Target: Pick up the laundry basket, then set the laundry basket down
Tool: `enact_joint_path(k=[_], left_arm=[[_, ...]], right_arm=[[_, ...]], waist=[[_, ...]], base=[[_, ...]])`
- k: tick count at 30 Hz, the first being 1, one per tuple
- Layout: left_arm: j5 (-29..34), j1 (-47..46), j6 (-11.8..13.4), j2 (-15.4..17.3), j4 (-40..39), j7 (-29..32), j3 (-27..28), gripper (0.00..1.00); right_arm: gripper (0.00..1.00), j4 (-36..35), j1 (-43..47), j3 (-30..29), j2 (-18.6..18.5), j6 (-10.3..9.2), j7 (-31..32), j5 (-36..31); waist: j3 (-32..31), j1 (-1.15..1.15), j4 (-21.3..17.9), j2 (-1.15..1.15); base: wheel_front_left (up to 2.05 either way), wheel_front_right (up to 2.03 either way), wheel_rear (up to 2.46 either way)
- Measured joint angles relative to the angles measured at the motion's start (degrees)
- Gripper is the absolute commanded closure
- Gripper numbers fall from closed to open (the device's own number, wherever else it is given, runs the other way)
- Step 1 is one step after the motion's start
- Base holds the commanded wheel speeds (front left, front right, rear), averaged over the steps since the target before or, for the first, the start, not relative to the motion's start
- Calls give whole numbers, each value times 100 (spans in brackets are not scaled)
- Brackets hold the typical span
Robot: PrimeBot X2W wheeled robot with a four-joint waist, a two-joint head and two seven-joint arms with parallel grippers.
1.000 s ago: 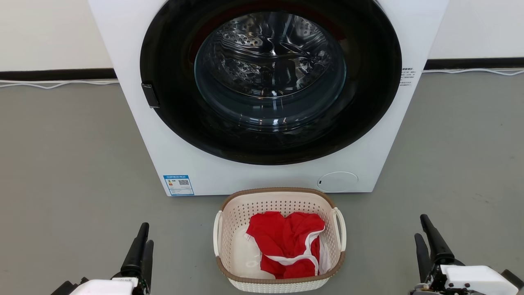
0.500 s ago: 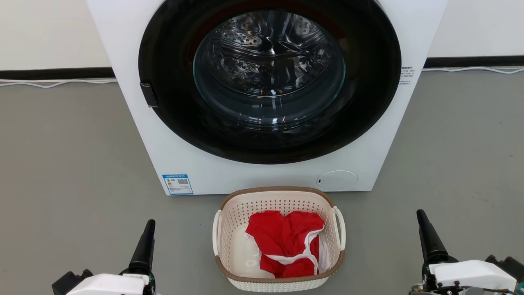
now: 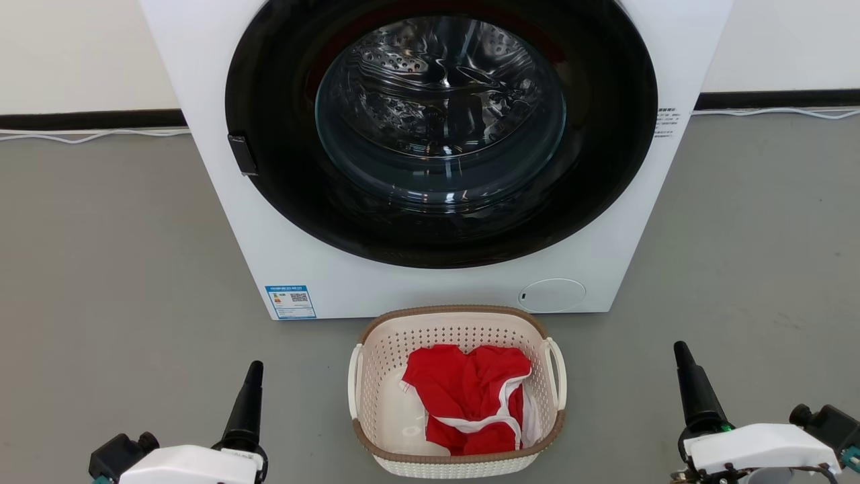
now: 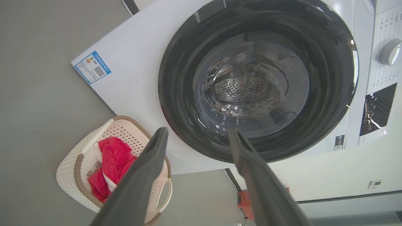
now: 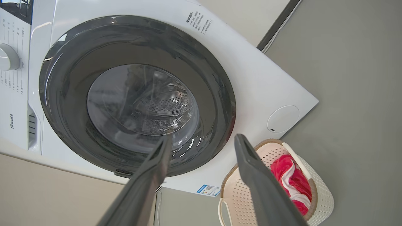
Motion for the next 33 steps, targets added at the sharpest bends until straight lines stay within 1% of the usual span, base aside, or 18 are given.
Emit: enact_joint_path(k=[6, 13, 16, 23, 33], left_arm=[[394, 29, 25, 5, -32, -99, -14, 0], [714, 61, 75, 8, -71, -202, -66, 0], [911, 61, 85, 10, -103, -252, -92, 0], [1294, 63, 185, 13, -159, -370, -146, 0], [1863, 64, 258, 19, -223, -549, -213, 0]], right_arm=[[0, -9, 0, 49, -2, 3, -108, -467], [0, -35, 1, 74, -2, 4, -183, -915], [0, -47, 2, 79, -2, 4, -249, -1217], [0, -73, 4, 90, -2, 4, -350, -1753], [0, -142, 4, 113, -2, 4, -538, -2417]], waist=[[3, 0, 1, 0], [19, 0, 3, 0], [32, 0, 0, 0], [57, 0, -15, 0], [124, 0, -33, 0]], base=[[0, 0, 0], [0, 0, 0], [0, 0, 0], [0, 0, 0], [0, 0, 0]])
